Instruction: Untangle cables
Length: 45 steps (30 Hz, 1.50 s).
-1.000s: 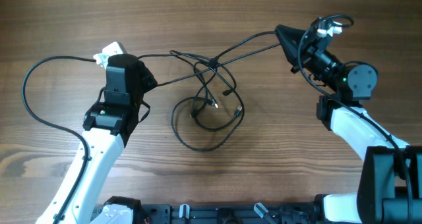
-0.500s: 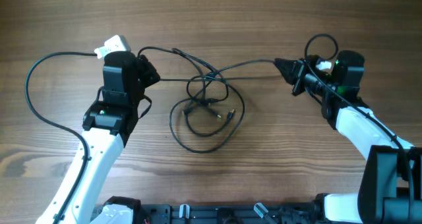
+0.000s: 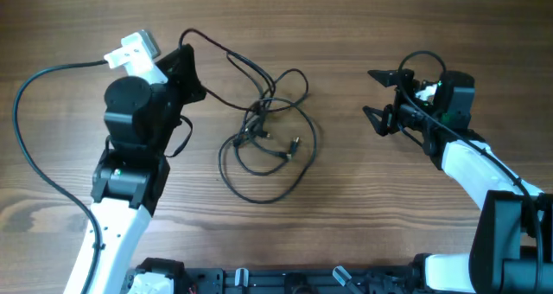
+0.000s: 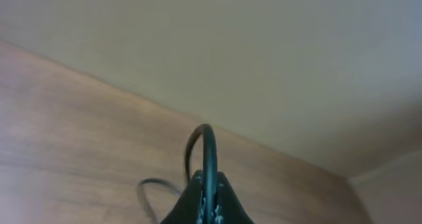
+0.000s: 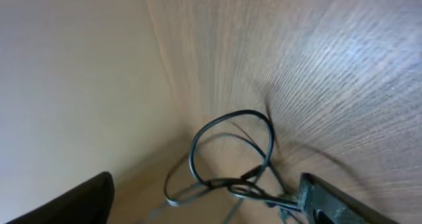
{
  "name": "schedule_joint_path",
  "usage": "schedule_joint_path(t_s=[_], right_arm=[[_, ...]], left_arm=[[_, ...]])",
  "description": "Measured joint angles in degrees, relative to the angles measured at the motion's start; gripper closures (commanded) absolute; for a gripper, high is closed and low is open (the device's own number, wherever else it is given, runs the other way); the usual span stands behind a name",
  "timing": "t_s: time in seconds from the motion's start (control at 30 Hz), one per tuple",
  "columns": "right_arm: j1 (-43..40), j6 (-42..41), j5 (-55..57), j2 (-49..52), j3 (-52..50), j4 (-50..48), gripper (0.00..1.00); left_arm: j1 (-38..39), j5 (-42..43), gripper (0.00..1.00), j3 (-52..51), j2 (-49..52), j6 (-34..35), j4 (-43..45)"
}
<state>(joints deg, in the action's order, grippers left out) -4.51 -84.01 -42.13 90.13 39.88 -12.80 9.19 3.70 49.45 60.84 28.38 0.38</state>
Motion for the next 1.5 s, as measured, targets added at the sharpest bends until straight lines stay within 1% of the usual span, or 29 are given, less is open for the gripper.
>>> schedule_joint_path(t_s=[0.1, 0.2, 0.33, 0.4, 0.5, 0.67, 0.8, 0.9, 1.0, 1.03, 1.1, 1.13, 1.17, 1.2, 1.23, 1.3, 1.4, 1.5], right_arm=[[0.26, 6.86, -3.52, 0.00, 0.00, -1.70, 0.02], [1.66, 11.34, -5.53, 0.00, 0.00, -4.63, 0.02], [6.25, 13.62, -6.78, -0.02, 0.00, -7.63, 0.02], [8.44, 13.09, -6.51, -0.02, 0.00, -7.98, 0.02], [13.07, 9.51, -3.06, -0.02, 0.00, -8.11, 0.03], [18.84, 5.09, 4.39, -0.02, 0.00, -8.92, 0.04], [21.66, 1.51, 11.21, -0.02, 0.00, -8.90, 0.07], [22.62, -1.95, 16.00, -0.02, 0.00, -8.90, 0.12], [22.75, -4.35, 20.44, -0.02, 0.00, -8.90, 0.18], [22.75, -4.70, 21.66, 0.00, 0.00, -8.90, 0.23], [22.75, -5.22, 23.54, -0.02, 0.00, -8.83, 0.36], [22.75, -5.64, 24.46, -0.02, 0.00, -8.46, 0.50], [22.75, -5.92, 25.29, 0.00, 0.00, -7.78, 0.62], [22.75, -5.95, 26.01, -0.02, 0.00, -7.06, 0.82], [22.75, -6.05, 26.64, -0.02, 0.00, -6.45, 0.96], [22.75, -6.16, 27.21, -0.02, 0.00, -5.14, 0.96], [22.75, -6.16, 25.44, 0.00, 0.00, -5.77, 0.96], [22.75, -6.16, 20.55, 0.00, -0.04, -10.62, 0.96]], left_arm=[[0.00, 6.78, 0.96, 0.00, -0.76, -0.22, 4.72], [0.00, 13.07, 0.96, 0.00, -0.85, -0.24, 6.82], [0.00, 20.59, 0.96, 0.00, -0.85, -0.24, 7.41], [0.13, 23.08, 0.96, 0.00, -0.85, -0.24, 7.41], [1.51, 25.35, 0.96, 0.00, -0.85, -0.24, 8.28], [5.75, 26.40, 0.96, 0.00, -0.85, -0.24, 10.10], [9.46, 26.64, 0.96, 0.00, -0.85, -0.24, 12.13], [11.47, 26.71, 0.96, 0.00, -0.85, -0.24, 13.42], [12.66, 26.86, 0.96, 0.00, -0.85, -0.24, 13.81], [12.90, 26.97, 0.96, 0.00, -0.85, -0.24, 13.81], [12.94, 27.54, 0.96, 0.00, -0.85, -0.22, 13.92], [12.94, 27.74, 0.96, 0.00, -0.85, -0.22, 14.16], [12.94, 27.80, 0.96, 0.00, -0.85, -0.22, 14.53], [12.94, 27.91, 0.96, 0.00, -0.85, -0.22, 14.88], [12.94, 27.93, 0.96, 0.00, -0.85, -0.22, 15.15], [12.94, 27.96, 0.96, 0.00, -0.85, -0.22, 15.28], [12.94, 27.69, 0.96, 0.00, -0.85, -0.22, 15.06], [12.94, 25.03, 0.96, 0.00, -0.90, -0.24, 12.15]])
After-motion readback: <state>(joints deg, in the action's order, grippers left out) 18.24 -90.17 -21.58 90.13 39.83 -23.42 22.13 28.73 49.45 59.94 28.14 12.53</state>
